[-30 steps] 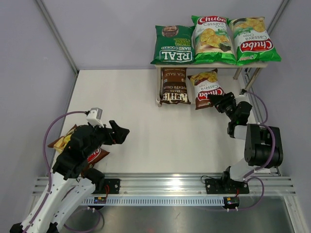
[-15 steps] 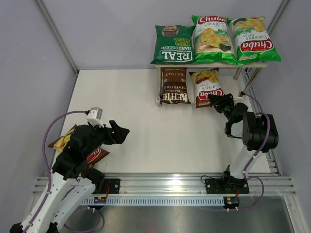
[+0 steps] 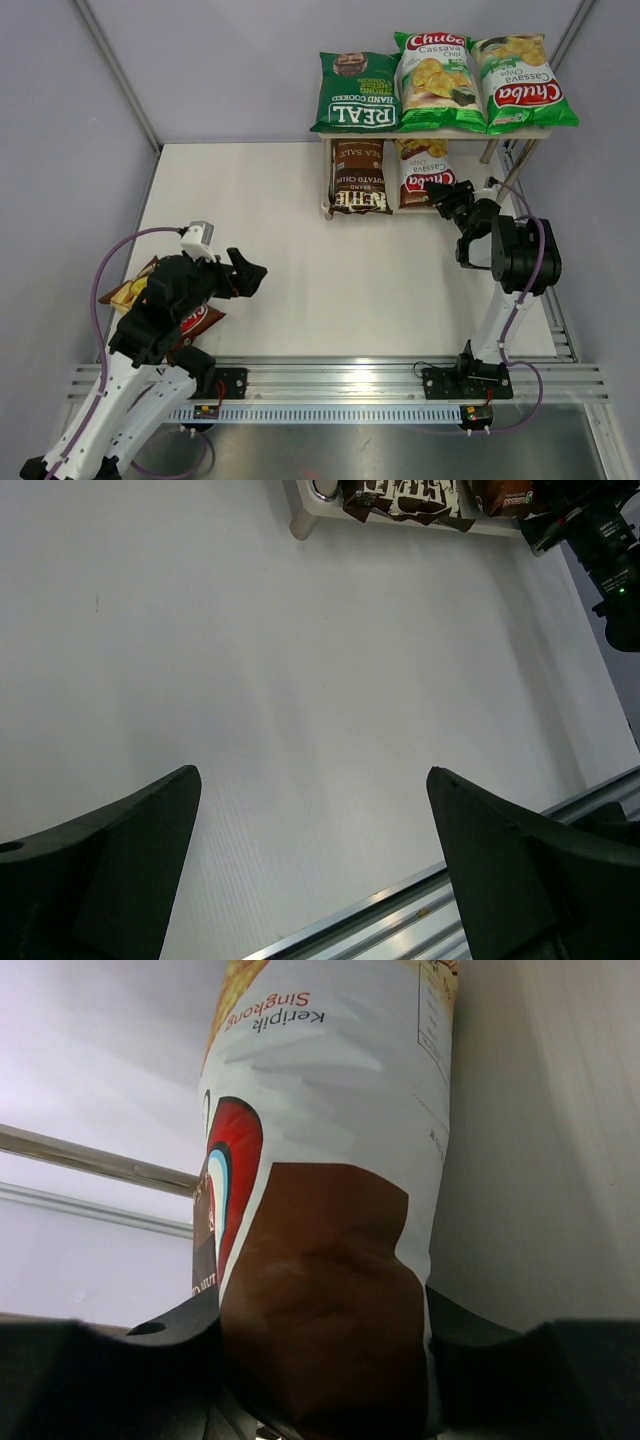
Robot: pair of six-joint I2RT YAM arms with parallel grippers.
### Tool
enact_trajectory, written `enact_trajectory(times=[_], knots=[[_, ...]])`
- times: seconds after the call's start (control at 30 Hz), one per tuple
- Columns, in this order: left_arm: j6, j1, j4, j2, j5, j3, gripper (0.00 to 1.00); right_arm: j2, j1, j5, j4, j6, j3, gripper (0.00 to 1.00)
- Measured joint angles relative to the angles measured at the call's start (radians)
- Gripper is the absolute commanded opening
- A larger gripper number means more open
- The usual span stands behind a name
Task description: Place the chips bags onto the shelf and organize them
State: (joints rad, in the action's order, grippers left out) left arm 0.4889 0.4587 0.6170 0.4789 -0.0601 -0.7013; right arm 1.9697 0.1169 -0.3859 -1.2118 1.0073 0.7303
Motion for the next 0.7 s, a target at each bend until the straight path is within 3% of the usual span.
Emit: enact_trajectory(times=[0.43, 0.7], knots=[[-0.010, 0.000, 0.010, 0.015, 0.000, 0.000, 0.99, 0.048, -0.047, 0.002, -0.057, 0.004, 0.014, 0.37], [-0.011, 0.000, 0.010, 0.016, -0.001, 0.000, 0.99, 0.057, -0.068, 0.013, -0.086, 0.012, 0.000, 0.52]])
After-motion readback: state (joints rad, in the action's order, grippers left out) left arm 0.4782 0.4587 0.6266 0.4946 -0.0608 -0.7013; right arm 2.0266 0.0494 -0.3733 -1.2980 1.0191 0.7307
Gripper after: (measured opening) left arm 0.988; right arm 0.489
